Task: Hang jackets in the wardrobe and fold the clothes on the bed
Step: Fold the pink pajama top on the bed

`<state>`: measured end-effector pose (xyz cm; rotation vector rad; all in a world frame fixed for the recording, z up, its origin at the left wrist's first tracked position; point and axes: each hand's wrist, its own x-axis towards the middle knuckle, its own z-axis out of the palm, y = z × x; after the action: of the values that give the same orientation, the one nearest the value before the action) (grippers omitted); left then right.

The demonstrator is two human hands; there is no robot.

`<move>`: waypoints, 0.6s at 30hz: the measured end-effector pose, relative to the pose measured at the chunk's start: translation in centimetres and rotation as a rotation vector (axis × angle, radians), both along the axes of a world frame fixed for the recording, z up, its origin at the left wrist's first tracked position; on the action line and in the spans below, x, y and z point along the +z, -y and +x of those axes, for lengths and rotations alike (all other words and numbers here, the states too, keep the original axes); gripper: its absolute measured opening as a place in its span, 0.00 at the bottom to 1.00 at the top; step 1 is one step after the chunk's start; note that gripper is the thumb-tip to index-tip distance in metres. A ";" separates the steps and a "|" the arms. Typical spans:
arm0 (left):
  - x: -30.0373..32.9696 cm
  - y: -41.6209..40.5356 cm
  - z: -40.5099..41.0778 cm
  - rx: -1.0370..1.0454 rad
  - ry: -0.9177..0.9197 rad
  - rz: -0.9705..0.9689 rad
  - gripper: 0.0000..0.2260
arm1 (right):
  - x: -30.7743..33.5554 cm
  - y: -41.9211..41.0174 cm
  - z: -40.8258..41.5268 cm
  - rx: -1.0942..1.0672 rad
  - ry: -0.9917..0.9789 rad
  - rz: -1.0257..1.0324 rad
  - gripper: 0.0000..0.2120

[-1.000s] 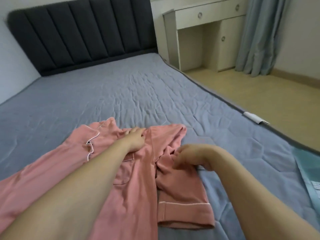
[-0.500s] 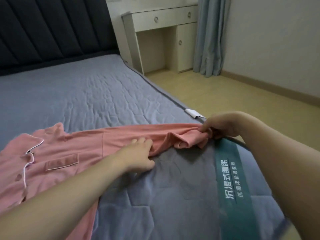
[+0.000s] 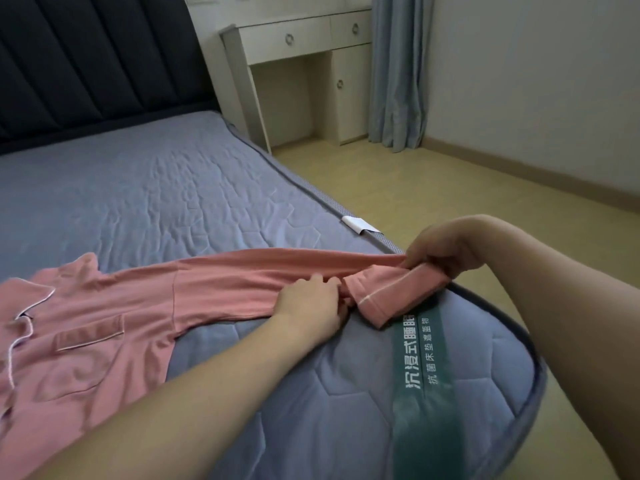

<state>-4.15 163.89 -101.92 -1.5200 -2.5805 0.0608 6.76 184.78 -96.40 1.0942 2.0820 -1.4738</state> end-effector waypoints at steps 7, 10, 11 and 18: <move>-1.7 -1.2 3.6 -0.386 -0.324 0.480 0.09 | 1.3 -1.0 1.6 -0.175 -0.072 -0.086 0.04; -1.4 -2.0 4.5 -0.373 -0.262 0.431 0.04 | 1.5 -0.6 1.8 -0.243 -0.183 -0.214 0.07; -0.8 -1.7 4.7 -0.338 -0.173 0.451 0.03 | 2.0 -0.2 1.4 -0.270 -0.234 -0.247 0.07; 6.1 7.1 -4.3 0.282 0.926 1.025 0.13 | 9.1 10.2 -12.9 -0.245 -0.562 -0.298 0.10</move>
<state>-8.46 156.84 -95.85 -0.8188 -2.5096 -1.9643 -6.18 174.60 -87.34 0.9122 2.0041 -2.3455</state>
